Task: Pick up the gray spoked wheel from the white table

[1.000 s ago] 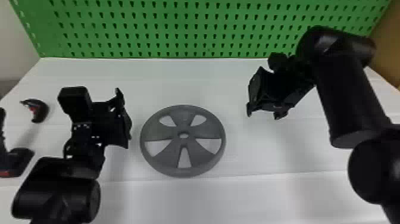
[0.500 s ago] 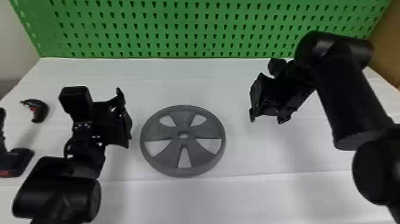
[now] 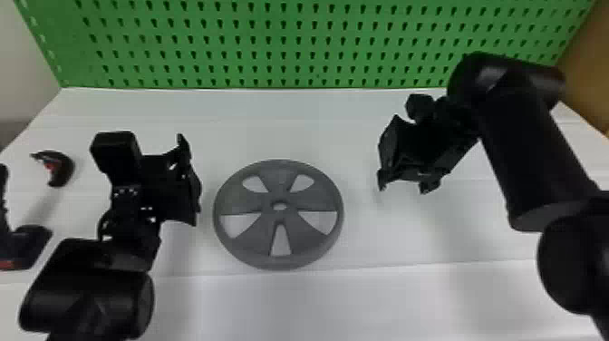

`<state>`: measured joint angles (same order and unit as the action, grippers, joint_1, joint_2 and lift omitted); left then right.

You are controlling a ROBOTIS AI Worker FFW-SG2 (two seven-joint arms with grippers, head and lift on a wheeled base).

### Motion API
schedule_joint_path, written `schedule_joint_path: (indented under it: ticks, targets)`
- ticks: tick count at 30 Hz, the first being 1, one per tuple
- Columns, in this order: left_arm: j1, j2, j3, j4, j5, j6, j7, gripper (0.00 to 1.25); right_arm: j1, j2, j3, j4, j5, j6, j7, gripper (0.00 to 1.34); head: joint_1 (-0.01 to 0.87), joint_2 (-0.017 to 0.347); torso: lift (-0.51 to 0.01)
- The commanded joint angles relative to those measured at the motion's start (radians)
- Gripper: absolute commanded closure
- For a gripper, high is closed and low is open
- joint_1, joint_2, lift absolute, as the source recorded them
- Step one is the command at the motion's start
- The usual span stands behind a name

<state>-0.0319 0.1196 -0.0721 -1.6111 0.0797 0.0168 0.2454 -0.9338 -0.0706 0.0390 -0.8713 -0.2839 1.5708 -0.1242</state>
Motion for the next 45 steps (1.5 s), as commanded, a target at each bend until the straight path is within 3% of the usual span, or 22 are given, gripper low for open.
schedule_joint_path:
  ticks: [1,7,15,23,36,41,45]
  targets:
    - [0.0,0.0,0.0,0.0,-0.002,0.0,0.0,0.15,-0.008,-0.003,0.035,0.018,-0.029,0.001,0.0,0.32,0.765,0.002,-0.096]
    - [-0.002,0.0,0.0,0.0,-0.005,0.0,0.0,0.15,-0.011,-0.018,0.119,0.023,-0.116,0.001,0.0,0.32,0.765,0.002,-0.096]
    - [-0.002,0.0,0.002,0.0,-0.008,0.002,0.0,0.15,-0.037,-0.048,0.361,0.024,-0.285,0.001,0.0,0.32,0.765,0.002,-0.096]
    - [-0.003,0.0,0.002,0.0,-0.009,0.003,0.0,0.15,-0.057,-0.069,0.509,0.021,-0.439,0.001,0.0,0.32,0.765,0.002,-0.096]
    - [-0.003,0.0,0.002,0.0,-0.011,0.005,0.0,0.15,-0.066,-0.12,0.595,-0.084,-0.561,0.001,0.0,0.32,0.765,0.002,-0.096]
    - [-0.005,0.0,0.0,0.0,-0.012,0.005,0.0,0.15,-0.079,-0.138,0.654,-0.107,-0.64,0.001,0.0,0.32,0.765,0.002,-0.096]
    - [-0.006,0.002,0.0,0.0,-0.012,0.005,0.0,0.15,-0.083,-0.147,0.699,-0.147,-0.656,0.001,0.0,0.32,0.765,0.002,-0.096]
